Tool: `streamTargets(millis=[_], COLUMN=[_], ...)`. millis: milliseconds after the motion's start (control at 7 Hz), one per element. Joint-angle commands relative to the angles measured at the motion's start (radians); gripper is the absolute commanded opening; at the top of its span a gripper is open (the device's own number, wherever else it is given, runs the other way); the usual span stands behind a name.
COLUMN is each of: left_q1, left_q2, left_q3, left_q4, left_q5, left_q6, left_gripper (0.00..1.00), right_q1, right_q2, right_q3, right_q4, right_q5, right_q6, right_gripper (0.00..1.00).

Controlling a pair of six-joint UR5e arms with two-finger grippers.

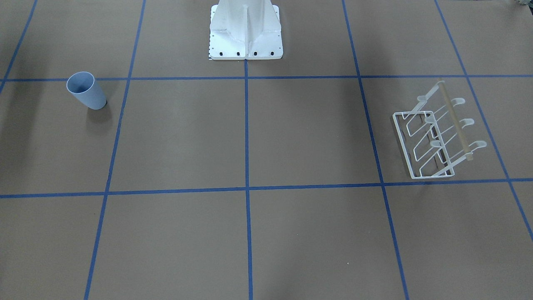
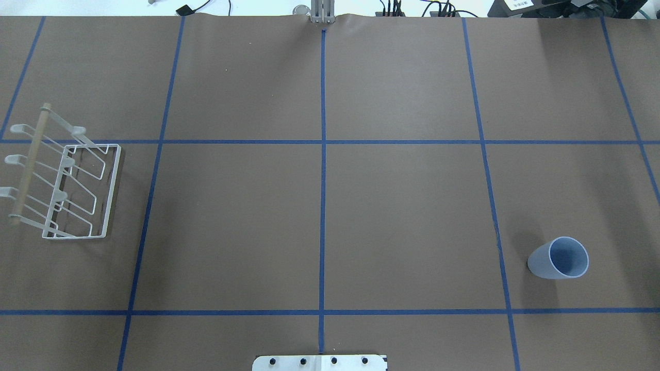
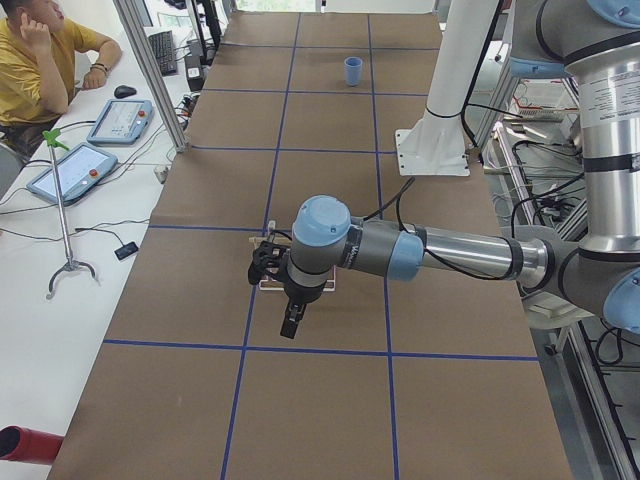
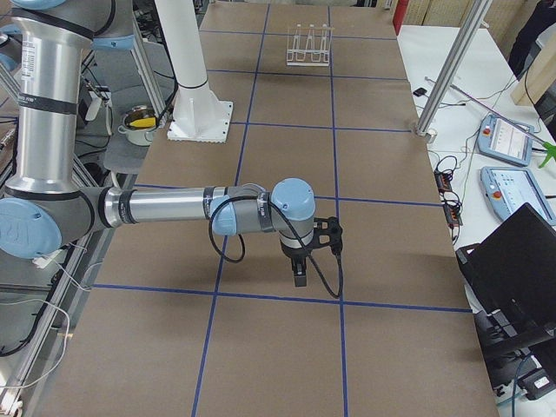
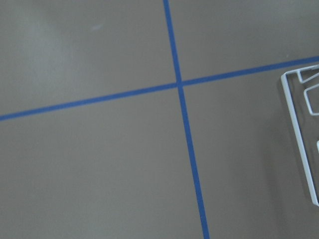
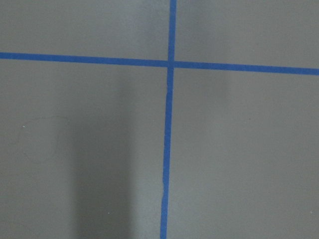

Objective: Hang cup on cup holder

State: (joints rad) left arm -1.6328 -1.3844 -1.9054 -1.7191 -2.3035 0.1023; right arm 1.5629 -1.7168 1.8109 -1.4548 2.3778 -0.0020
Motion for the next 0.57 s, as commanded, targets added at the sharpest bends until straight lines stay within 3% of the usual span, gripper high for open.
streamTargets(millis=[0, 286, 429], left_q1=[0.001, 0.007, 0.052], left_q2=[-0.014, -0.013, -0.025], left_q3=[0.006, 0.002, 0.002], left_q4=[-0.057, -0.123, -0.125], left_q5=[-0.133, -0.157, -0.157], left_q6=[-0.004, -0.004, -0.013], left_gripper=[0.98, 0.98, 0.98], right_q1=[-0.001, -0.088, -0.157], right_q2=[0.011, 0.014, 0.014], right_q3=[-0.015, -0.002, 0.036], right_q4=[0.137, 0.239, 0.249], right_q5=[0.076, 0.071, 0.061], right_q6=[0.0, 0.054, 0.177], right_gripper=[1.0, 1.0, 1.0])
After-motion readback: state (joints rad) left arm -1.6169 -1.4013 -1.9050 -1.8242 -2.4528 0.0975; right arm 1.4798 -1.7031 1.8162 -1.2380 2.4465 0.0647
